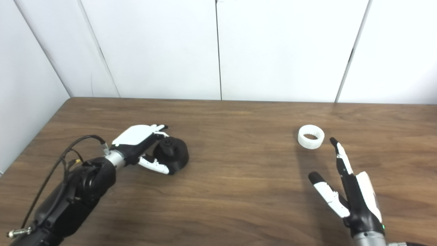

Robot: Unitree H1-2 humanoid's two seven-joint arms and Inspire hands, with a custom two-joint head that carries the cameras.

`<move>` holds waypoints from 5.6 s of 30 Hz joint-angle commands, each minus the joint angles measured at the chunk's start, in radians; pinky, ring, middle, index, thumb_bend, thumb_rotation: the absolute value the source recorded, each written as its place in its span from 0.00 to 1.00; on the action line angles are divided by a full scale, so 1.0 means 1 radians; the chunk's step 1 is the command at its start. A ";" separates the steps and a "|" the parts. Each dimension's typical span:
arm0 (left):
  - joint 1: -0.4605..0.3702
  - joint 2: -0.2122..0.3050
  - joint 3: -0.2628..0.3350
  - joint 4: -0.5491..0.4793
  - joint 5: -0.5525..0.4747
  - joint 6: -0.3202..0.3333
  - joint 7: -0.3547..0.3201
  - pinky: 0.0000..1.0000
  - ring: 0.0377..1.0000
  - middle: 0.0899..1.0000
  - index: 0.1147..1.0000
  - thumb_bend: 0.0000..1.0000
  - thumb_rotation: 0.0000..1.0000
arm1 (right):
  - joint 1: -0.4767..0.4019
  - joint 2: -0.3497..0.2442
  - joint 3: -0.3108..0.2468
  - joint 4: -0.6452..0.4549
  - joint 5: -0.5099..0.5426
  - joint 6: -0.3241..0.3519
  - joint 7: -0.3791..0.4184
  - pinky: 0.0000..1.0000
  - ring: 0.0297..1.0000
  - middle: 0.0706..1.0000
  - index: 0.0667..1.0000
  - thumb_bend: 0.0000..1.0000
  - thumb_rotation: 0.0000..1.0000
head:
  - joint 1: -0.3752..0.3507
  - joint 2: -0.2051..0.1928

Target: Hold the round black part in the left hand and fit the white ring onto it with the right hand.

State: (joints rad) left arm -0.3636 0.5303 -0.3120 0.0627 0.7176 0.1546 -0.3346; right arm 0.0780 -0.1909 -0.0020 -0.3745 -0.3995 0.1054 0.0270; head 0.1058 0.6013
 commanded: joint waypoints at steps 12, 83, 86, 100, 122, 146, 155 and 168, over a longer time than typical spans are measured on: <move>0.016 -0.024 -0.034 -0.089 0.041 -0.010 -0.011 1.00 1.00 0.99 0.71 0.86 0.51 | -0.025 0.003 -0.009 -0.047 -0.002 -0.005 -0.009 1.00 1.00 1.00 1.00 0.75 0.96 | -0.004 0.009; 0.159 -0.068 -0.051 -0.363 0.021 -0.123 -0.169 1.00 1.00 0.99 0.70 0.87 0.49 | -0.077 0.049 0.030 -0.160 -0.056 0.179 0.031 1.00 1.00 1.00 1.00 0.76 0.96 | -0.148 0.157; 0.161 -0.075 -0.054 -0.358 0.023 -0.128 -0.164 1.00 1.00 0.99 0.70 0.88 0.51 | -0.078 0.048 0.029 -0.160 -0.058 0.182 0.031 1.00 1.00 1.00 1.00 0.76 0.96 | -0.146 0.156; 0.181 -0.112 -0.062 -0.352 0.048 -0.148 -0.148 1.00 1.00 0.99 0.69 0.87 0.51 | -0.081 0.041 0.025 -0.158 -0.056 0.174 0.033 1.00 1.00 1.00 1.00 0.77 0.97 | -0.141 0.155; 0.186 -0.156 -0.094 -0.347 0.071 -0.144 -0.148 1.00 1.00 0.99 0.70 0.87 0.54 | -0.074 0.040 0.025 -0.162 -0.056 0.178 0.037 1.00 1.00 1.00 1.00 0.75 0.96 | -0.138 0.157; 0.189 -0.176 -0.120 -0.327 0.076 -0.159 -0.123 1.00 1.00 0.98 0.69 0.88 0.53 | -0.127 0.001 0.002 -0.119 -0.101 0.213 0.045 0.98 1.00 0.99 0.96 0.74 0.76 | -0.138 0.153; 0.185 -0.169 -0.120 -0.317 0.073 -0.168 -0.117 1.00 1.00 0.99 0.69 0.87 0.54 | -0.312 -0.119 0.001 0.091 -0.131 0.227 0.064 0.96 1.00 0.99 0.91 0.79 0.63 | -0.144 0.141; 0.178 -0.165 -0.120 -0.313 0.075 -0.183 -0.115 1.00 1.00 0.99 0.70 0.87 0.54 | -0.434 -0.186 0.056 0.293 -0.154 0.240 0.084 1.00 1.00 0.99 0.86 0.86 0.49 | -0.143 0.133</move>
State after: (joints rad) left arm -0.1621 0.3539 -0.4251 -0.2518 0.7867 -0.0087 -0.4407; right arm -0.2906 -0.3486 0.0567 -0.0789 -0.5360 0.3517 0.1160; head -0.0368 0.7333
